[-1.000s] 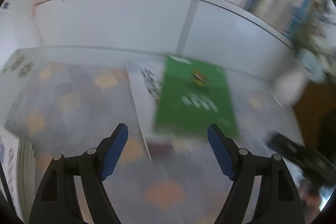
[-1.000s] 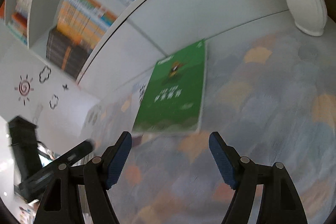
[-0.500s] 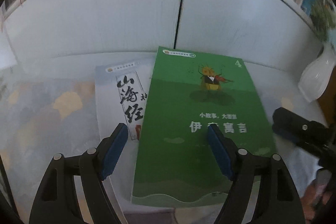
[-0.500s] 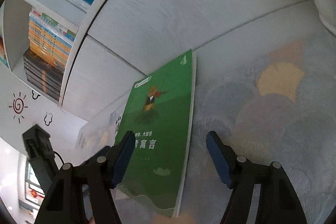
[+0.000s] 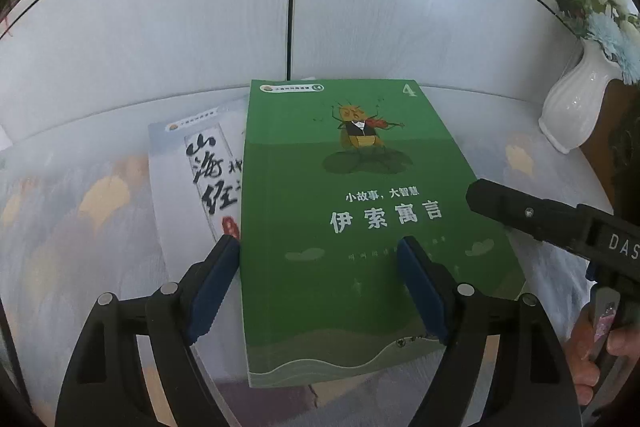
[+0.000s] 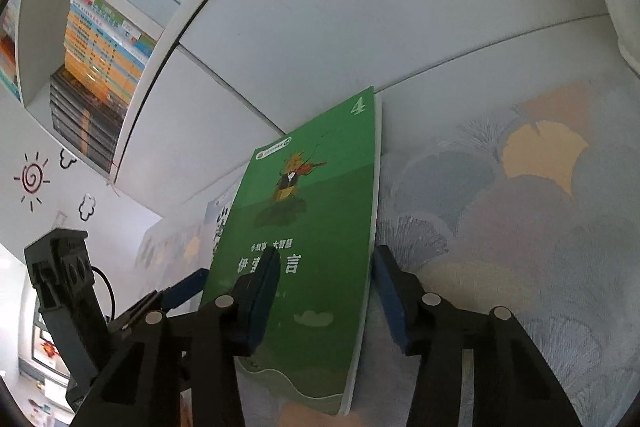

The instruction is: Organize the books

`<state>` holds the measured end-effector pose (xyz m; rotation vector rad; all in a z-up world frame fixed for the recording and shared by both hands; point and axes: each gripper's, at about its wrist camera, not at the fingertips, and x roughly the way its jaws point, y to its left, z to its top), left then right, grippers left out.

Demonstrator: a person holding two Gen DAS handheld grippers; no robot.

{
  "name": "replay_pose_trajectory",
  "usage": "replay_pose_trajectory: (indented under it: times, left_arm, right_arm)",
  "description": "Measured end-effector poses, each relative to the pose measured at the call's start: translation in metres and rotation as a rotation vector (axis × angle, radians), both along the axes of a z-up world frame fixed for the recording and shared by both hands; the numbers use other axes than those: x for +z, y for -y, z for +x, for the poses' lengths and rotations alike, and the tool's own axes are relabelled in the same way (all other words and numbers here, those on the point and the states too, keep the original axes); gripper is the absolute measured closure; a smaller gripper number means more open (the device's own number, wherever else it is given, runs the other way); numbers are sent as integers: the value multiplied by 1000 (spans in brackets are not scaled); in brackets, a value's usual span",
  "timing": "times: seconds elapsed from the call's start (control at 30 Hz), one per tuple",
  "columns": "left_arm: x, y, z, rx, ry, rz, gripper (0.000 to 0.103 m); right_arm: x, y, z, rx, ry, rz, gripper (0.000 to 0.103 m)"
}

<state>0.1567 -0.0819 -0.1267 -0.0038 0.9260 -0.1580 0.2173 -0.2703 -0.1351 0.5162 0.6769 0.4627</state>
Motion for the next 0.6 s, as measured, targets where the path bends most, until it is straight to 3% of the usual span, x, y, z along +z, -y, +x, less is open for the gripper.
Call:
replay_pose_trajectory:
  times: [0.13,0.3,0.4,0.53,0.6]
  left_arm:
    - [-2,8,6,10,-30,3,25]
    - [-3,9,-17,5,-54,22,25]
    - [-1,8,-43,-10,-53,50,25]
    - [-3,-6,-84,-23,-66,5,25]
    - [-2,-12,-109,-41,-62,31,25]
  right_arm:
    - [4,-10,-12,2,2,-86,55]
    - [4,-20,-40,-16,-26,-144,55]
    - [1,-28,-62,-7,-43,-180,55]
    - [0,-42,-98,10,-47,-233,54]
    - [-1,-49,-116,26,-38,-264,54]
